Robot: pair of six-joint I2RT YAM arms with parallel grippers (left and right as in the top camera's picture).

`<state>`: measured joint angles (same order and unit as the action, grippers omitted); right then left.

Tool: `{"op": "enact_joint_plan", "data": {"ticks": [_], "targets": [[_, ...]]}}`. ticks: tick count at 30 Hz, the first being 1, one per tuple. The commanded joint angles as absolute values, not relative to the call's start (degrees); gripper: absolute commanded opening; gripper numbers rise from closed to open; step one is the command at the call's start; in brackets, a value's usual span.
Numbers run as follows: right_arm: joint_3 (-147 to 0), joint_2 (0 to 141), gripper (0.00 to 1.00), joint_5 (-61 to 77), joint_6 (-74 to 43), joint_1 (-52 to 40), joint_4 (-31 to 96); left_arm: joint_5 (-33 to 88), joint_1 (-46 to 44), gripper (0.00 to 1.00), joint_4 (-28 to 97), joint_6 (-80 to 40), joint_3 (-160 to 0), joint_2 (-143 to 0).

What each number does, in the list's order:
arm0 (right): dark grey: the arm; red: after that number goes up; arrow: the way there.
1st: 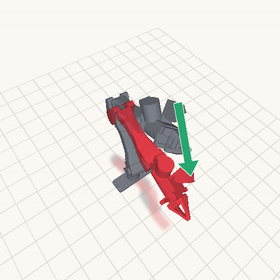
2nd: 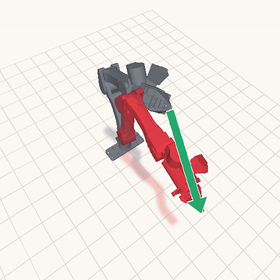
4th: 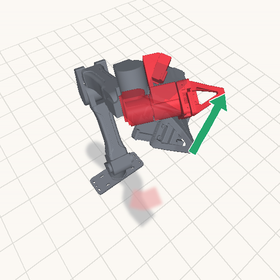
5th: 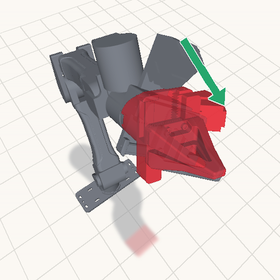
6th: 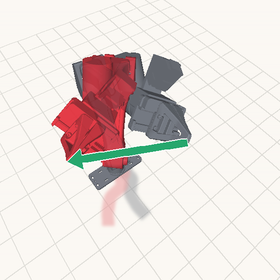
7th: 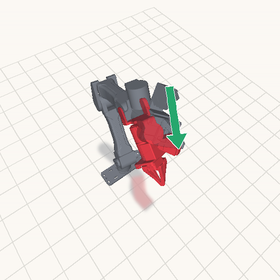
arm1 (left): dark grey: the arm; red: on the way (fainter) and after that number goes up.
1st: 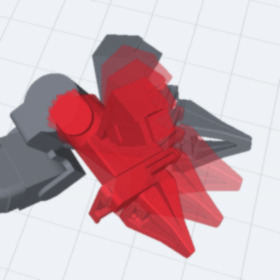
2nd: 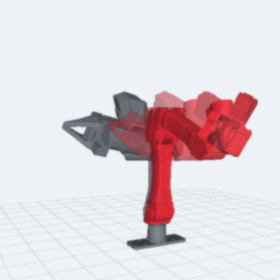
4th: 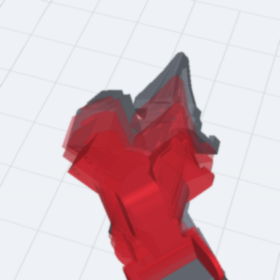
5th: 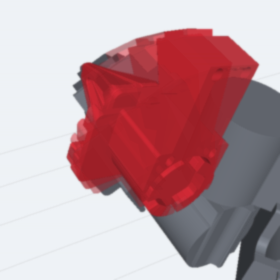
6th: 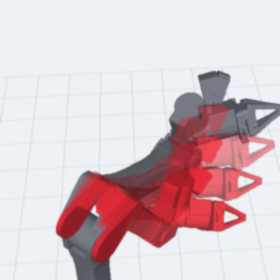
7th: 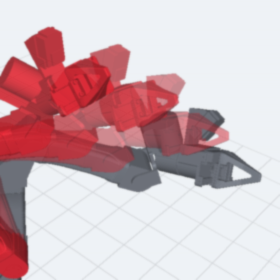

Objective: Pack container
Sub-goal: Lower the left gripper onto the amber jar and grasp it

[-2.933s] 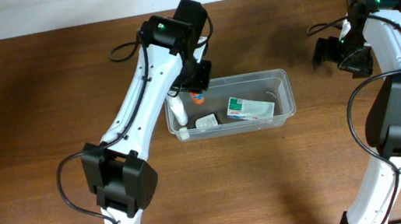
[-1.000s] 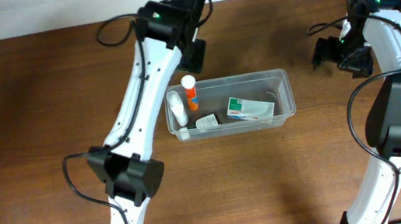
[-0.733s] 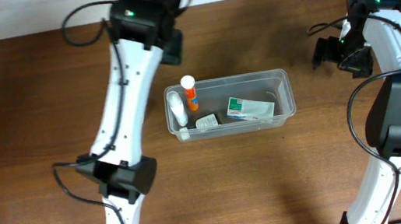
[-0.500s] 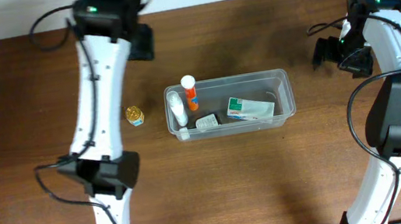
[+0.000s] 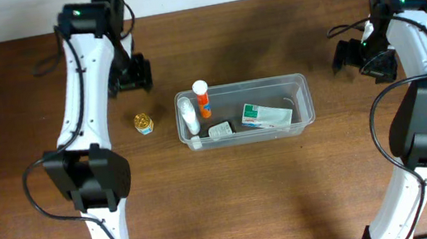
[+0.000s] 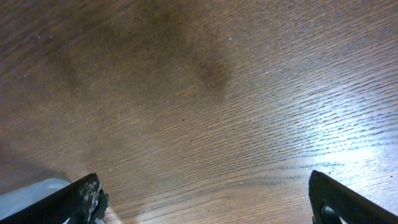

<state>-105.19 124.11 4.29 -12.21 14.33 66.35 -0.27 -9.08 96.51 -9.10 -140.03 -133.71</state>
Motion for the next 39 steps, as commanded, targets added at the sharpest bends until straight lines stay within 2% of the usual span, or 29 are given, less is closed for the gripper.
{"op": "enact_joint_plan", "data": {"ticks": [1, 16, 29, 39], "targets": [[-105.1, 123.4, 0.98, 3.8, -12.3, 14.7, 66.4, 1.1, -9.1, 0.74, 96.0, -9.4, -134.3, -132.2], [-105.1, 123.4, 0.98, 3.8, -12.3, 14.7, 66.4, -0.5, -9.0, 0.75, 81.4, -9.4, -116.1, -132.2], [-105.1, 123.4, 0.98, 3.8, -12.3, 14.7, 66.4, -1.9, -8.3, 0.73, 75.4, -9.3, -113.3, -132.2], [-105.1, 123.4, 0.98, 3.8, -12.3, 14.7, 66.4, -1.9, -8.3, 0.73, 75.6, -9.4, -112.7, -132.3]]}}
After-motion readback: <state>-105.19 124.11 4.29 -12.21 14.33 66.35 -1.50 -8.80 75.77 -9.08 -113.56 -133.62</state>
